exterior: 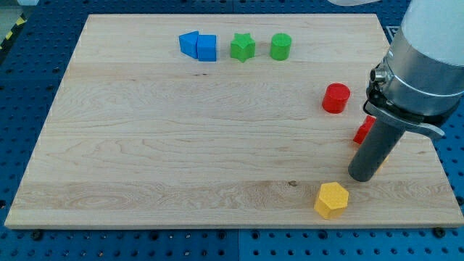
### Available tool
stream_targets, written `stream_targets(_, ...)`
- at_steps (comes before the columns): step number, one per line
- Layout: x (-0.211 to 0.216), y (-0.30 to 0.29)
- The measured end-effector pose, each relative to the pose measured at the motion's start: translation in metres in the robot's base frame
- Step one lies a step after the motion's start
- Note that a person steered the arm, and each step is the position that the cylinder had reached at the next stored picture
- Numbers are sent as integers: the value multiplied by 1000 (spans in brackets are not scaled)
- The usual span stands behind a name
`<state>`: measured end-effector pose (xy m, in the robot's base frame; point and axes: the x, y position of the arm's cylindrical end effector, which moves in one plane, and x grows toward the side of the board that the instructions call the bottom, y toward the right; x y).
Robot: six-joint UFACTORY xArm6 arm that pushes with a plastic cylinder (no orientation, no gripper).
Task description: Move the yellow hexagon below the yellow heart
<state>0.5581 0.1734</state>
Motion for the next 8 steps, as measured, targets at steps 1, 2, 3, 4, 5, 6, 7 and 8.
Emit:
stream_targets(1, 5, -23)
stream_targets(2, 6, -64)
stream_targets(3, 8, -114)
stream_targets(4, 44, -145)
stream_targets(5, 57, -141)
stream_targets(6, 57, -140)
stream_targets(7, 54, -110)
stream_targets(8, 52, -77)
